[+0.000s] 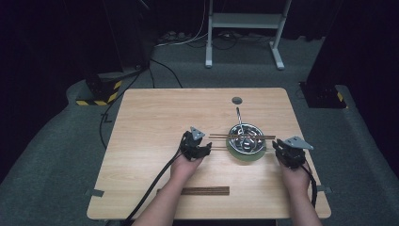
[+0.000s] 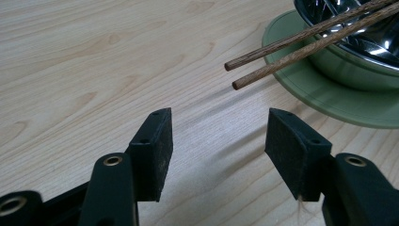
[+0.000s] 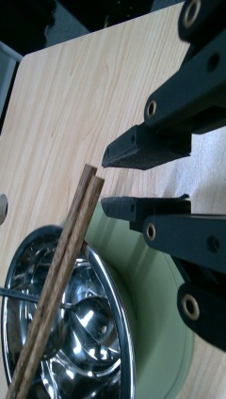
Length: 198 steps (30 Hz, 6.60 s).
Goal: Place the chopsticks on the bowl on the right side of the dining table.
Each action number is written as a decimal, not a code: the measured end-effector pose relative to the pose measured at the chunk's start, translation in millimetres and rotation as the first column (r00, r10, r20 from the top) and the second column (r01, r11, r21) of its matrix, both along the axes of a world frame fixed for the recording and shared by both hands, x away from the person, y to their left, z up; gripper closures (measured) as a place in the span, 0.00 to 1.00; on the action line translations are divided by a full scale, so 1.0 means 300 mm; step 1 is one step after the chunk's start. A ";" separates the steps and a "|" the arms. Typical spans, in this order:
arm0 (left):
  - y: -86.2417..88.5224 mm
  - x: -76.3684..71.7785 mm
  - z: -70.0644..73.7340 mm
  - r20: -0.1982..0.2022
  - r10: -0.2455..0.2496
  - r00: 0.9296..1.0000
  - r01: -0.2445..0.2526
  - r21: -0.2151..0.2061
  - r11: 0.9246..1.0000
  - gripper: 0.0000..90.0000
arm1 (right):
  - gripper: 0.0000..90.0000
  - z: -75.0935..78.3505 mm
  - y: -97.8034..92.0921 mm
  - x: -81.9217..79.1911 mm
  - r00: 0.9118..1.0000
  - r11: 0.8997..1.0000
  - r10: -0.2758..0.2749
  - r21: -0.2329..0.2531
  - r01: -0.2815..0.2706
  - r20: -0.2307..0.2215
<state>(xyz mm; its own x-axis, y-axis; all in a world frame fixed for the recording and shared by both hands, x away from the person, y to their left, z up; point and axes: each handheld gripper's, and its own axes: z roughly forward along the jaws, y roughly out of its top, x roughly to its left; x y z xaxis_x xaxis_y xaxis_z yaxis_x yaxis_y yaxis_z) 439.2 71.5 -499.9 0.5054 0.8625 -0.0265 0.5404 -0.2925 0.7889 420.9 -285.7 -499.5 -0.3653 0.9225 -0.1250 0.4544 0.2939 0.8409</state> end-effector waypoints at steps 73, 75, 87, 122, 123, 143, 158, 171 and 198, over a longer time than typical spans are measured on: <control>-0.050 -0.020 0.002 0.126 0.042 0.991 -0.038 -0.037 0.999 0.95 | 0.84 -0.009 0.011 0.012 1.000 1.000 -0.008 -0.020 0.008 0.028; -0.050 -0.019 0.001 0.127 0.043 0.991 -0.039 -0.036 0.999 0.95 | 0.84 -0.009 0.011 0.013 1.000 1.000 -0.008 -0.023 0.009 0.029; -0.042 -0.027 -0.011 0.122 0.061 0.991 -0.058 -0.029 0.998 0.93 | 0.84 -0.011 0.014 0.015 1.000 1.000 -0.011 -0.028 0.011 0.026; -0.052 -0.017 -0.019 0.126 0.068 0.990 -0.065 -0.029 0.997 0.99 | 0.83 -0.013 0.022 0.023 0.999 0.999 -0.021 -0.037 0.022 0.027; -0.051 -0.016 -0.019 0.127 0.068 0.990 -0.065 -0.028 0.997 0.99 | 0.83 -0.013 0.022 0.023 0.999 0.999 -0.020 -0.039 0.021 0.027; -0.047 -0.020 -0.015 0.118 0.067 0.991 -0.065 -0.019 0.998 0.95 | 0.78 -0.015 0.025 0.022 0.999 0.999 -0.021 -0.047 0.022 0.028; 0.014 -0.059 0.000 0.055 0.044 0.998 -0.039 -0.090 0.995 0.62 | 0.70 -0.018 0.026 -0.006 0.999 0.998 -0.038 -0.052 0.039 0.029; 0.230 -0.123 0.033 0.010 -0.024 1.000 0.025 -0.102 0.994 0.43 | 0.61 0.000 0.083 -0.095 0.998 1.000 -0.007 -0.019 0.006 -0.056; 0.763 -0.416 -0.100 -0.060 0.250 0.966 -0.247 0.057 0.967 0.16 | 0.36 -0.076 0.143 -0.201 0.974 0.998 0.059 0.025 -0.055 -0.219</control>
